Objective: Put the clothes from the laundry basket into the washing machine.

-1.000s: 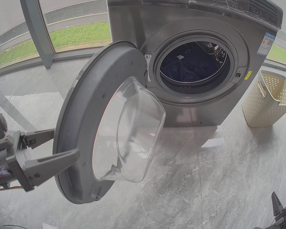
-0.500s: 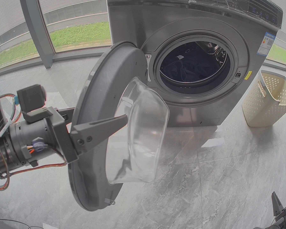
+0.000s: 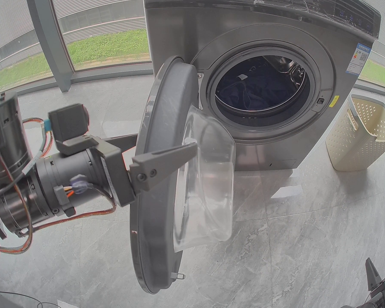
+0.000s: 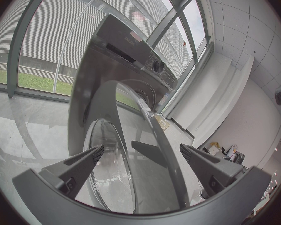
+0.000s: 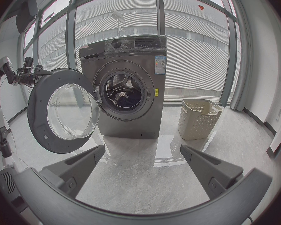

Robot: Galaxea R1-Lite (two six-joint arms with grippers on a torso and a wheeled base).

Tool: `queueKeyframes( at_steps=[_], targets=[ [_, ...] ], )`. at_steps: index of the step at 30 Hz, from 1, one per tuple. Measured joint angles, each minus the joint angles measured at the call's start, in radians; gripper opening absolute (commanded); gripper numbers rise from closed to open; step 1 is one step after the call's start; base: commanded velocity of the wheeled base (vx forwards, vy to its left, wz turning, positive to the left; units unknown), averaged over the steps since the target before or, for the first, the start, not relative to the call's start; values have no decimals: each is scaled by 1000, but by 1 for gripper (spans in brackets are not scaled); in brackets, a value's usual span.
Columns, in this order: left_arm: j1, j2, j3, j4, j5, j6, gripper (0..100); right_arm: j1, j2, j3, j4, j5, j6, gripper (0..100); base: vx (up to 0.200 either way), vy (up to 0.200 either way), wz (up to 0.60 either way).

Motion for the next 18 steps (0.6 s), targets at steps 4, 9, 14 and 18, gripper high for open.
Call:
queueKeyframes(
  at_steps=[4, 9, 14, 18],
  targets=[
    [25, -44, 3, 10, 9, -1, 100, 0, 0, 0, 0, 0, 0, 100, 0, 0, 0],
    [93, -139, 33, 40, 9, 0, 100, -1, 0, 0, 0, 0, 0, 100, 0, 0, 0],
    [183, -213, 72, 80, -5, 1, 100, 0, 0, 0, 0, 0, -1, 100, 0, 0, 0],
    [269, -241, 104, 96, -33, 4, 100, 0, 0, 0, 0, 0, -1, 100, 0, 0, 0]
  ],
)
